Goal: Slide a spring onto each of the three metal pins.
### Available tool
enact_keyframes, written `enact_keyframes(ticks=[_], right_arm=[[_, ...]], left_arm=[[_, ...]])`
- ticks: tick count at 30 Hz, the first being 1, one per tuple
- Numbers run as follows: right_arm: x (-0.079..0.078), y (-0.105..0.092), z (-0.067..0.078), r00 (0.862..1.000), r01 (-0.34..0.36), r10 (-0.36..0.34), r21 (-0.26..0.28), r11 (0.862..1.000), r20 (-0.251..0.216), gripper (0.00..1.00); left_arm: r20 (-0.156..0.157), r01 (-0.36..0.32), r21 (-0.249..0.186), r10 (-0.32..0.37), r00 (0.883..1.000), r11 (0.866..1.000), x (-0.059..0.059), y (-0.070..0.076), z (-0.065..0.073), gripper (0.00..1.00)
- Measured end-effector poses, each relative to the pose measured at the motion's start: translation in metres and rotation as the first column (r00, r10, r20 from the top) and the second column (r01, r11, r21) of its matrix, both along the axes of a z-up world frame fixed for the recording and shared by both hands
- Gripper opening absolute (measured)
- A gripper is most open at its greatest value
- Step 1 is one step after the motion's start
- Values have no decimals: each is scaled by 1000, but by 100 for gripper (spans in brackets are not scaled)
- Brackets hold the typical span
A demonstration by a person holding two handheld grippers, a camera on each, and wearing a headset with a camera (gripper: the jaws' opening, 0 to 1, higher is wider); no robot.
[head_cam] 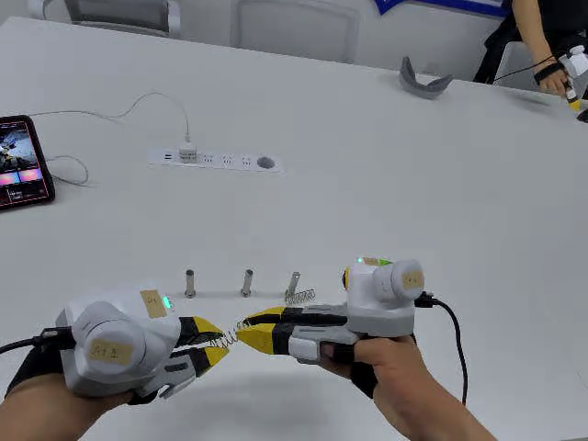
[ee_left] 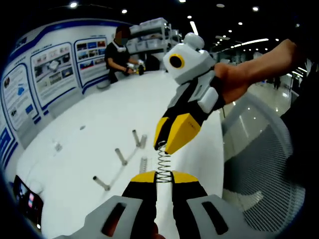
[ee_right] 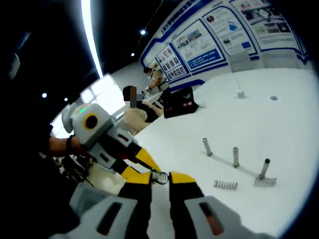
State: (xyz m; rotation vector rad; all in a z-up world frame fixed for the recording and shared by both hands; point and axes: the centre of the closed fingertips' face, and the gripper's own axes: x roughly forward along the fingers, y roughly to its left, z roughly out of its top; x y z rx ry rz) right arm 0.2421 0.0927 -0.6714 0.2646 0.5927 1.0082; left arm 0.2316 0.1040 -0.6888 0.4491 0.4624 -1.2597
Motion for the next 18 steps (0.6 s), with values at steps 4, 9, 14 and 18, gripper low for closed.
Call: enact_keyframes(ticks=[4,9,14,18], right_arm=[[-1,1,0,1000,-22,22,1,1000,-9,14],[-3,4,2,997,-72,72,-23,997,0,13],[-8,6,2,987,-150,154,-104,983,34,13],[-12,9,0,972,-213,226,-178,961,58,13]], left_arm=[[-3,6,-1,-6,1000,1000,-1,-1,0,10],[-13,14,-3,-14,1000,1000,-2,-2,-2,10],[-27,19,-6,-20,999,1000,-4,-3,-4,9],[-27,36,0,-36,999,999,-7,-4,-6,9]])
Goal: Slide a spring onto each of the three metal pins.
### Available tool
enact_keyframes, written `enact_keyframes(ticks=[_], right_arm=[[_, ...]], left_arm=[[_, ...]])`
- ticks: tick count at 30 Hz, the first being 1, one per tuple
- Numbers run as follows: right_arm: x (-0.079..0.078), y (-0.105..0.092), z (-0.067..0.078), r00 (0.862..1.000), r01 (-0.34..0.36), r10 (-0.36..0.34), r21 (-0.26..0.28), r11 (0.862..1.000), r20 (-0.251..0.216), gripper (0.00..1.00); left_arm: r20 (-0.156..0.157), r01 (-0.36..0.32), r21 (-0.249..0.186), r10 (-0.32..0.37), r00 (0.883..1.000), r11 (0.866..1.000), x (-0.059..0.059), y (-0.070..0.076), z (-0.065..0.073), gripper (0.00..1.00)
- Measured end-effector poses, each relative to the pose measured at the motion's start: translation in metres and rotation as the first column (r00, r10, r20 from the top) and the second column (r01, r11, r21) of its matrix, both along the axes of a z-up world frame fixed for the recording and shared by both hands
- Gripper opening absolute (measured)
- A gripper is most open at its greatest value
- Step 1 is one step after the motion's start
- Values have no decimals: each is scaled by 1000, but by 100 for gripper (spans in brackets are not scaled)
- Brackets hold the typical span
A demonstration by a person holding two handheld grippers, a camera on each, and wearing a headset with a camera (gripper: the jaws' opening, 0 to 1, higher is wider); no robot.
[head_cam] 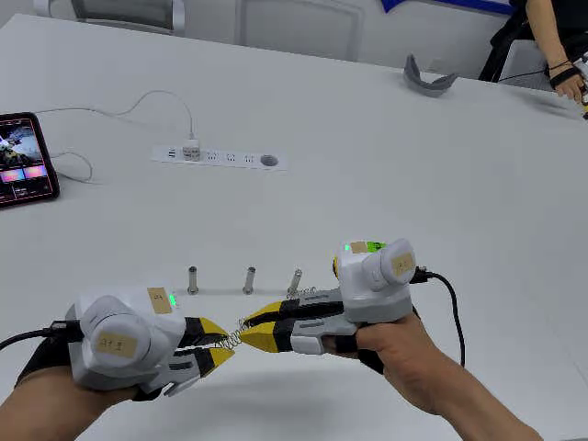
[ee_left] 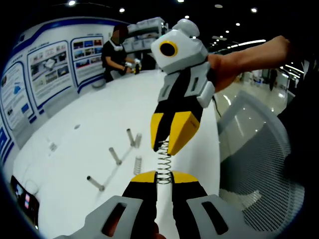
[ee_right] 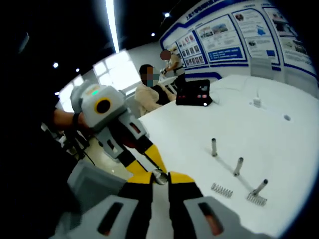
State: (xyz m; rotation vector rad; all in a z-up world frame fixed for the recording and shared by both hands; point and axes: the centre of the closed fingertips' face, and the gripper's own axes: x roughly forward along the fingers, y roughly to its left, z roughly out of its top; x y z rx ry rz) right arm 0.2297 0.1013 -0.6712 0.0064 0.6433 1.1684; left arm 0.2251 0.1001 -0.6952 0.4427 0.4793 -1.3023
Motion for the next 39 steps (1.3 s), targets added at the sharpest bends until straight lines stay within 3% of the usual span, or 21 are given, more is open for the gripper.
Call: enact_keyframes(ticks=[7,11,15,22,32,39], right_arm=[[-6,1,3,994,-103,106,-81,991,36,12],[-11,0,4,974,-193,211,-191,962,78,12],[-15,0,6,954,-259,288,-252,932,84,12],[-15,0,6,942,-294,327,-270,917,83,12],[-19,6,6,938,-316,341,-257,913,58,12],[-20,11,1,931,-335,361,-271,902,50,12]], left_arm=[[-22,19,-36,-19,1000,999,-4,-5,1,9],[-14,41,-56,-42,999,998,-5,-9,6,9],[-12,62,-72,-63,998,995,-9,-13,10,9],[-27,67,-102,-70,997,993,-10,-17,16,9],[-61,41,-148,-50,997,988,-14,-12,16,10],[-71,11,-152,-22,997,988,-15,-5,13,12]])
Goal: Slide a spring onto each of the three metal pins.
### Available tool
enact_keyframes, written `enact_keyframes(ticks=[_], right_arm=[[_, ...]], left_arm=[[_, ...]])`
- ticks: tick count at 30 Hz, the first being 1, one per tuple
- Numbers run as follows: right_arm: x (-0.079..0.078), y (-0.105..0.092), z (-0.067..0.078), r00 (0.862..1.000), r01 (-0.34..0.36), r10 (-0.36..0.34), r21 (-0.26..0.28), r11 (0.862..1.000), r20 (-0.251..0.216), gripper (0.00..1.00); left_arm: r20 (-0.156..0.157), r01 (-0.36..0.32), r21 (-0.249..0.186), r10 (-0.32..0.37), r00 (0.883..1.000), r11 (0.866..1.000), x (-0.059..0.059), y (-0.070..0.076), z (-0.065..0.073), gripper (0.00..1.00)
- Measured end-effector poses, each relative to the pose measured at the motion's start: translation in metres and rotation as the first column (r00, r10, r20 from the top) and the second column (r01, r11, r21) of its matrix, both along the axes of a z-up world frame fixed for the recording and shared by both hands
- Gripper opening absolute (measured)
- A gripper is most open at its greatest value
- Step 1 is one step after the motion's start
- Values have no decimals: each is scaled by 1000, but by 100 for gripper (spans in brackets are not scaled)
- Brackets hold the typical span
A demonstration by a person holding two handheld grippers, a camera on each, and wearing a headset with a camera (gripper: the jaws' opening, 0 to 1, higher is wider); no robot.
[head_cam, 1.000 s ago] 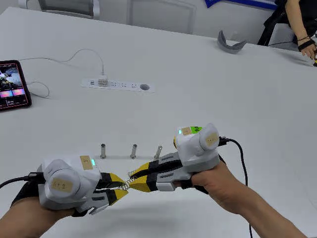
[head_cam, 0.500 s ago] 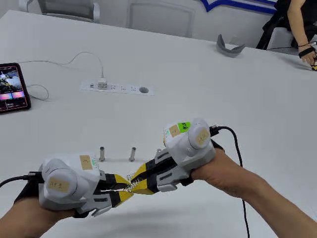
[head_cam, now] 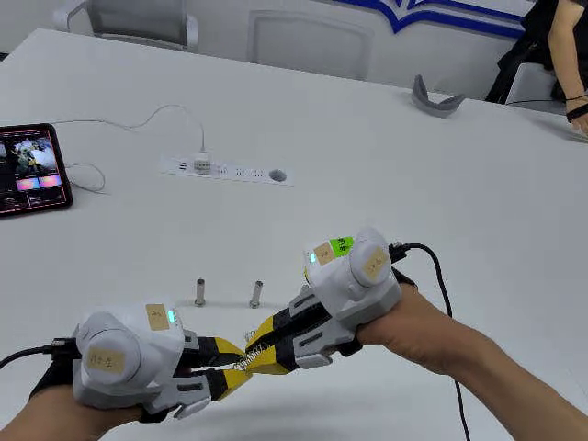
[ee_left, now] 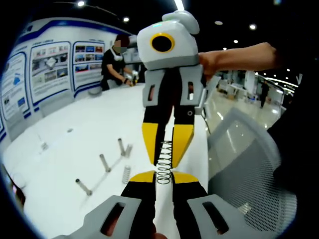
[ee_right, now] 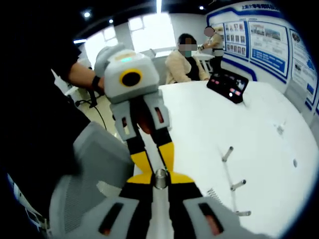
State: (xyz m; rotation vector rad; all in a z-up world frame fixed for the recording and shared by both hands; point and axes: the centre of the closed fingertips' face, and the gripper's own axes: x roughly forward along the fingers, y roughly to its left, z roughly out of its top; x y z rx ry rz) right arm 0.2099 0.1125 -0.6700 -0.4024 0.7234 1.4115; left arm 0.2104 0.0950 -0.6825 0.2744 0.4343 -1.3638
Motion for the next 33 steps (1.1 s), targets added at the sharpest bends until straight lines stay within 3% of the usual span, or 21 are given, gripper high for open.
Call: enact_keyframes(ticks=[13,18,25,33], right_arm=[[5,-6,-3,1000,11,-11,-13,1000,3,12],[18,-11,-10,997,76,-77,-37,996,-18,12],[36,-14,-18,995,101,-102,-69,993,-11,12],[55,-12,-23,995,95,-96,-99,991,-3,12]], left_arm=[[-22,-90,16,90,996,996,10,25,-11,19],[-14,-138,22,138,990,990,17,35,-12,21],[-22,-222,29,223,975,975,28,53,-18,27],[-39,-325,49,327,944,945,39,77,-27,38]])
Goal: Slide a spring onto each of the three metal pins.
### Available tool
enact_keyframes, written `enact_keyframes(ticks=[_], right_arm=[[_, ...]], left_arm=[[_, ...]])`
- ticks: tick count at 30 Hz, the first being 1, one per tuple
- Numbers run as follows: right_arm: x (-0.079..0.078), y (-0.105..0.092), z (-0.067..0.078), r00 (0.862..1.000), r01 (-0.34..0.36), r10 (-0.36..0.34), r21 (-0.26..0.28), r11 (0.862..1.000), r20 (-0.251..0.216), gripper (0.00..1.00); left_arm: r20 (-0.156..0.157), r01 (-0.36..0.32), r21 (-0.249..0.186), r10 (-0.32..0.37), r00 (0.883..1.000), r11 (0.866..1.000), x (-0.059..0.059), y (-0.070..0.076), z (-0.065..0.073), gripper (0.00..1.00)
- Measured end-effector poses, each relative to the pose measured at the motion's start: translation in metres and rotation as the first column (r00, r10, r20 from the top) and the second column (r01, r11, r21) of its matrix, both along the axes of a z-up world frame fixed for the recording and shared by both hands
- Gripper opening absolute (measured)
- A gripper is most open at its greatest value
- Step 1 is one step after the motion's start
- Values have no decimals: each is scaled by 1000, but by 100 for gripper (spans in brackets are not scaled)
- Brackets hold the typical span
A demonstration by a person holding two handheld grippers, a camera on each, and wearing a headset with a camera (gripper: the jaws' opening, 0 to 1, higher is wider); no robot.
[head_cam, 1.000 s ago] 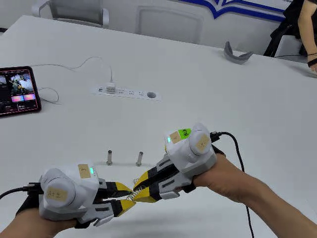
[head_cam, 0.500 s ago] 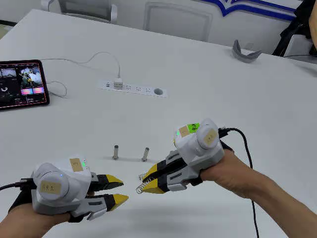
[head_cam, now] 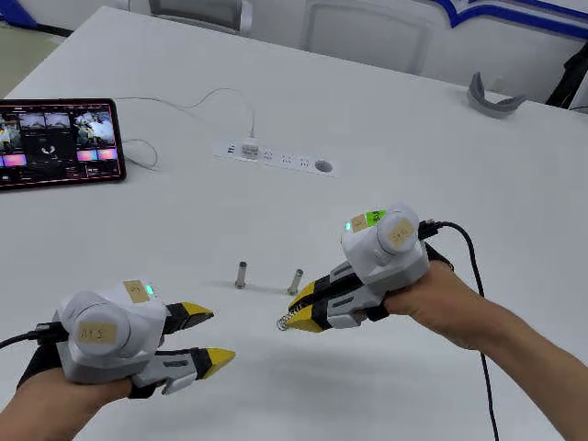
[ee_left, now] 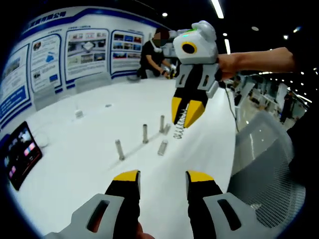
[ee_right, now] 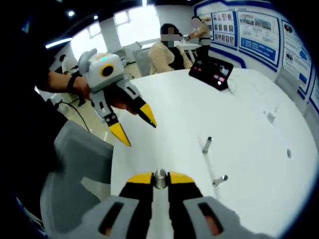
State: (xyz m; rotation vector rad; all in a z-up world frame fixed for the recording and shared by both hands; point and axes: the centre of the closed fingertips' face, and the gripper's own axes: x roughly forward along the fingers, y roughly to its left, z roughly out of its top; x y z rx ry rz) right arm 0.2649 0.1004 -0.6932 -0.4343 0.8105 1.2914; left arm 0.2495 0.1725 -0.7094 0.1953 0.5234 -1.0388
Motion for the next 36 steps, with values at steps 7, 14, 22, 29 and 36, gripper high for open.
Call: enact_keyframes(ticks=[7,14,22,29,36], right_arm=[[17,4,-4,1000,-18,19,-21,1000,10,12],[37,10,-10,999,-34,35,-55,998,27,12],[57,14,-17,997,-62,65,-94,994,37,12],[77,17,-21,993,-76,89,-147,986,78,12],[91,23,-24,991,-83,98,-161,984,89,12]], left_arm=[[-6,-80,-1,80,997,997,12,15,-1,44],[-11,-128,0,128,992,992,19,26,-2,50],[-18,-164,4,164,986,986,21,40,-2,52],[-20,-192,6,192,981,981,19,49,-1,52],[-24,-210,11,210,977,978,16,58,-1,53]])
